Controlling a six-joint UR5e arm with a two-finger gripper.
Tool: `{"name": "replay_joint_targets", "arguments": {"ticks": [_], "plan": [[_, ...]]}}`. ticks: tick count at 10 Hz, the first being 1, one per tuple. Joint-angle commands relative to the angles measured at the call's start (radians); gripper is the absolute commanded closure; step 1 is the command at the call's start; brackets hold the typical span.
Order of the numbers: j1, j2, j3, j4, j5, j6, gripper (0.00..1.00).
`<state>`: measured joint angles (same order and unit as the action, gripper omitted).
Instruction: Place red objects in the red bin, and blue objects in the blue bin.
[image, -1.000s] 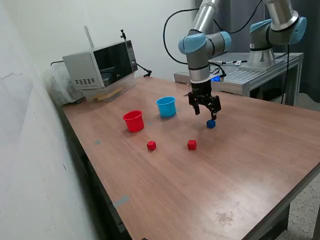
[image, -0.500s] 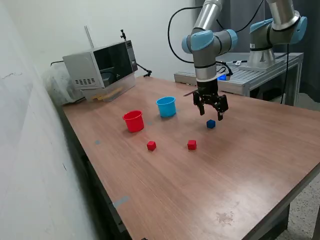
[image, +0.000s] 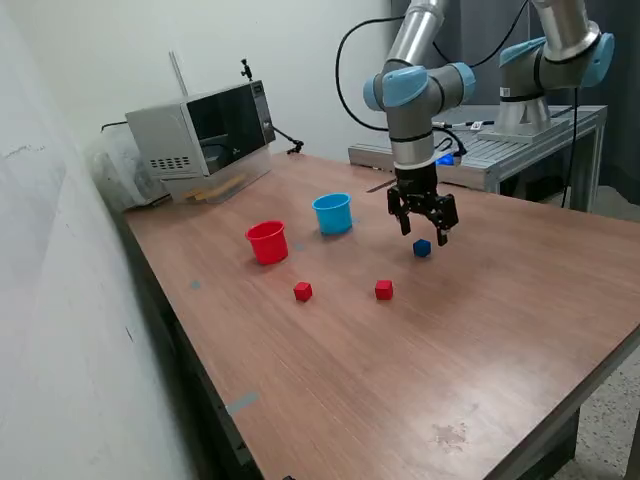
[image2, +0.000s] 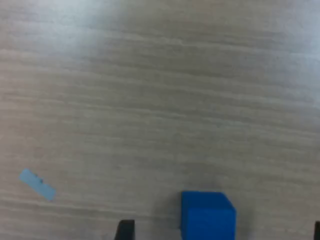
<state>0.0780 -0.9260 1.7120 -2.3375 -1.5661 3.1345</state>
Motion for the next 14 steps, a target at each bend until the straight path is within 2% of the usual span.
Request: {"name": "replay_joint_targets", "arguments": {"ticks": [1, 2, 9, 11, 12, 14], "plan": [[-0.006, 0.013, -0.017, 0.0, 0.0, -0.001, 0.0], [-0.006, 0.013, -0.015, 0.0, 0.0, -0.001, 1.0], [-0.009, 0.006, -0.014, 0.007, -0.009, -0.011, 1.0], [-0.024, -0.083, -0.014, 0.015, -0.009, -0.011, 1.0], [-0.026, -0.123, -0.015, 0.068, -0.009, -0.013, 1.0], [-0.104, -0.163, -0.017, 0.099, -0.011, -0.048, 1.0]]}}
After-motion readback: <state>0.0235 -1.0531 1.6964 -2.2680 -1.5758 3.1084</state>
